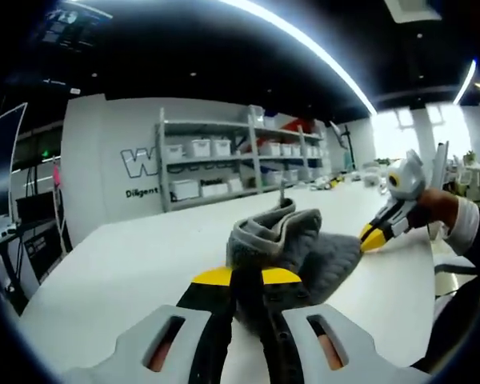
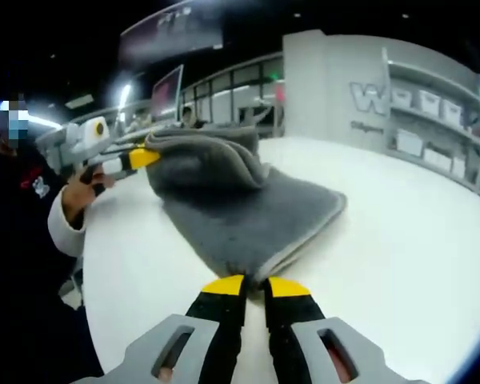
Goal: Open the folded towel by lifting each exposed corner and separating the folded layers until the towel lies flat within the target outline without major curled edges
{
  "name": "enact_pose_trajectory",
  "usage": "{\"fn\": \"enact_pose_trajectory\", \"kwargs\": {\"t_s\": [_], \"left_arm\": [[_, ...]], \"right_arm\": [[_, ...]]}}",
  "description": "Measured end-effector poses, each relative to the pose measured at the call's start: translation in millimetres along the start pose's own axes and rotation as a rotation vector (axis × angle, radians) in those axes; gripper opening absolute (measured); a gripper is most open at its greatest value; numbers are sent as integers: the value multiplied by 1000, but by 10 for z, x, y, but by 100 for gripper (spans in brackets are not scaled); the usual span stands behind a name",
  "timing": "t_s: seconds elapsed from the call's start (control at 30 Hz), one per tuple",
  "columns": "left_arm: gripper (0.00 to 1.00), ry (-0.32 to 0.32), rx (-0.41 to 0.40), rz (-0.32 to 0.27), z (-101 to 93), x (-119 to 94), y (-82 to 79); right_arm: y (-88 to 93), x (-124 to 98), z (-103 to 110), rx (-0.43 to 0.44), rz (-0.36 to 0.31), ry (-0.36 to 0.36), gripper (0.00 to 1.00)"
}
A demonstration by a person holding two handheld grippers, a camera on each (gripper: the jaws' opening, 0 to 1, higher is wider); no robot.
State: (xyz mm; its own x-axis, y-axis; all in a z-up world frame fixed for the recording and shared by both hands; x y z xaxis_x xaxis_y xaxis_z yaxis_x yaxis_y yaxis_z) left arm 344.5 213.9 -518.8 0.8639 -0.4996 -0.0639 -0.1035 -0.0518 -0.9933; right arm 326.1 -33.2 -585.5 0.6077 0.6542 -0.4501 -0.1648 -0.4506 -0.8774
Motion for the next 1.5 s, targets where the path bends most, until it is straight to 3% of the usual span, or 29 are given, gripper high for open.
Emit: {"fn": "enact_pose_trajectory", "kwargs": {"t_s": [0.7,1.5], "left_arm": [[9,-21,-21,54,209,-165,114],[8,-42,-67,151,398,-327,330]], "right_arm": [[-50,-46,91,-7,12,13,5],[-43,3,-12,11,10,32,3]]}}
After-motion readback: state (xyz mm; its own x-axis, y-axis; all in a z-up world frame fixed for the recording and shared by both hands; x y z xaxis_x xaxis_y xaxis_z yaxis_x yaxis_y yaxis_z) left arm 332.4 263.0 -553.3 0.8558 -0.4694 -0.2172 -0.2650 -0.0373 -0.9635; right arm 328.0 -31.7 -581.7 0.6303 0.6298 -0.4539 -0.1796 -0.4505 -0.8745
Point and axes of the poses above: the point that each gripper's makers call its tool centre point, and the gripper's own axes: x roughly forward along the fingers, z roughly to its left, y roughly out of its underside, the point moved 2 cm from there along -x, roughly backward along the fingers, and after that the axes turned 12 degrees about -x, right-handed, at the moved point
